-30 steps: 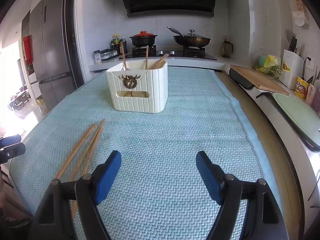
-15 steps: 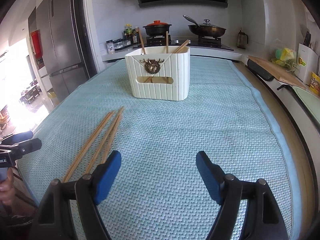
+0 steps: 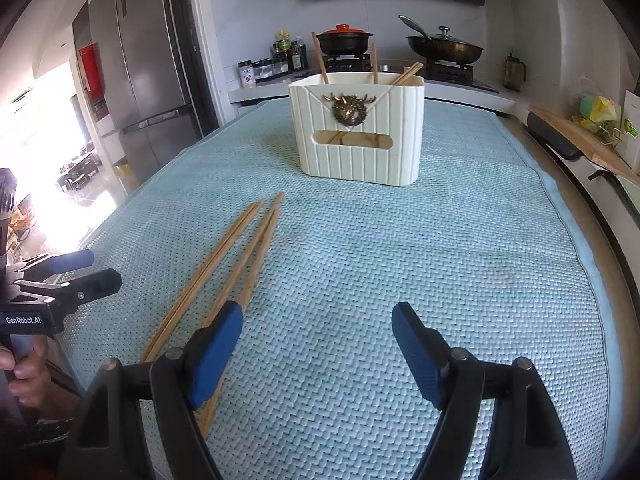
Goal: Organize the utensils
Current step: 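Pull both tools back from the holder over the remaining chopsticks, then close the right tool on a chopstick while the left tool grasps another chopstick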
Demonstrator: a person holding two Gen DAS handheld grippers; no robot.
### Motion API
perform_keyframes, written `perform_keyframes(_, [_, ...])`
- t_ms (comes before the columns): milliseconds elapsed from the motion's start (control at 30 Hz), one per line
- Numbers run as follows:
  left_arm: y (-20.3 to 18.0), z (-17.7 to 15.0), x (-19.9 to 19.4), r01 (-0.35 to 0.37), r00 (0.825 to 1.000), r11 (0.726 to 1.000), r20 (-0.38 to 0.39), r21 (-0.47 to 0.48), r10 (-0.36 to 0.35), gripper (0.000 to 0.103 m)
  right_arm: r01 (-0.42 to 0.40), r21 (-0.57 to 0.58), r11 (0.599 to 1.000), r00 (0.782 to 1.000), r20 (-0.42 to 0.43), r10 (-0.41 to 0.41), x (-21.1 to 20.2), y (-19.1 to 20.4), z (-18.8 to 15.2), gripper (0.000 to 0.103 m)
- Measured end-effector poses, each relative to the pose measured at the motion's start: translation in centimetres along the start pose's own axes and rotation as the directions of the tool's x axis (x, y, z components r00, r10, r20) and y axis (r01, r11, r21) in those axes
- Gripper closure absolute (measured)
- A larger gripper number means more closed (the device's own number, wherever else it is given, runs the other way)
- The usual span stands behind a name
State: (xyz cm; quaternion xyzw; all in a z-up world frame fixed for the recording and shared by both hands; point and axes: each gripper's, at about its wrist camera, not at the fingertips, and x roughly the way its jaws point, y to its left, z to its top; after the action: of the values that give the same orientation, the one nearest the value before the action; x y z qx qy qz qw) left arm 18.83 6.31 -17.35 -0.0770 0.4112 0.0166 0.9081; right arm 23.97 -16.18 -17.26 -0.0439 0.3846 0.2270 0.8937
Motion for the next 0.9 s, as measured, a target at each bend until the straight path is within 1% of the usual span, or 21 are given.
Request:
perform_keyframes(100, [0.2,-0.1,0.0,-0.003,1.0,1.0,-0.002,-0.004,0.003,0.002,-0.007,-0.022,1.0,1.0,-0.004,0.007,0.6,0.8,0.5,0.026])
perform_keyframes(133, [0.3,-0.1,-0.1,-0.004,1.0,1.0,-0.002,-0.006,0.004,0.002,-0.013,-0.029,0.999,1.0,-0.005,0.013,0.8,1.1,0.7,0.032])
perform_keyframes(167, [0.4,-0.1,-0.1,-0.004,1.0,1.0,-0.001,-0.01,0.004,0.002,-0.018,-0.04,0.999,1.0,-0.008,0.018,1.1,1.4,0.9,0.035])
perform_keyframes(233, [0.6,-0.2,-0.2,-0.003,1.0,1.0,0.001,-0.017,0.003,0.002,-0.031,-0.065,0.997,0.999,-0.023,0.03,1.8,2.2,1.4,0.049])
perform_keyframes(267, [0.7,-0.2,-0.2,-0.004,1.0,1.0,0.001,-0.021,0.004,0.002,-0.041,-0.077,0.996,0.999,-0.032,0.039,2.2,2.5,1.6,0.052])
perform_keyframes(333, [0.8,-0.2,-0.3,-0.006,1.0,1.0,0.003,-0.026,0.006,0.002,-0.062,-0.098,0.993,0.997,-0.058,0.057,3.3,3.3,2.0,0.066])
perform_keyframes(533, [1.0,-0.4,-0.6,-0.011,1.0,1.0,0.008,-0.03,0.011,0.002,-0.106,-0.128,0.986,0.987,-0.133,0.089,6.4,5.1,1.9,0.081])
perform_keyframes(567, [1.1,-0.4,-0.6,-0.012,1.0,0.999,0.007,-0.03,0.013,0.002,-0.103,-0.142,0.985,0.986,-0.142,0.082,6.8,5.4,1.7,0.082])
perform_keyframes(633, [1.2,-0.4,-0.4,-0.013,1.0,0.999,0.002,-0.032,0.013,0.002,-0.071,-0.167,0.983,0.987,-0.152,0.046,7.3,5.7,1.2,0.093])
perform_keyframes(700, [1.2,-0.5,-0.3,-0.013,1.0,0.999,-0.002,-0.035,0.013,0.002,-0.049,-0.159,0.986,0.99,-0.142,0.026,7.4,5.4,1.0,0.095])
perform_keyframes(767, [1.2,-0.5,-0.1,-0.01,1.0,0.999,-0.007,-0.035,0.01,0.002,-0.003,-0.143,0.99,0.992,-0.128,-0.016,7.1,5.0,0.9,0.096])
perform_keyframes(900, [0.9,-0.4,0.4,-0.001,1.0,1.0,-0.018,-0.028,0.001,0.002,0.075,-0.062,0.995,0.989,-0.121,-0.083,6.4,2.7,0.4,0.096])
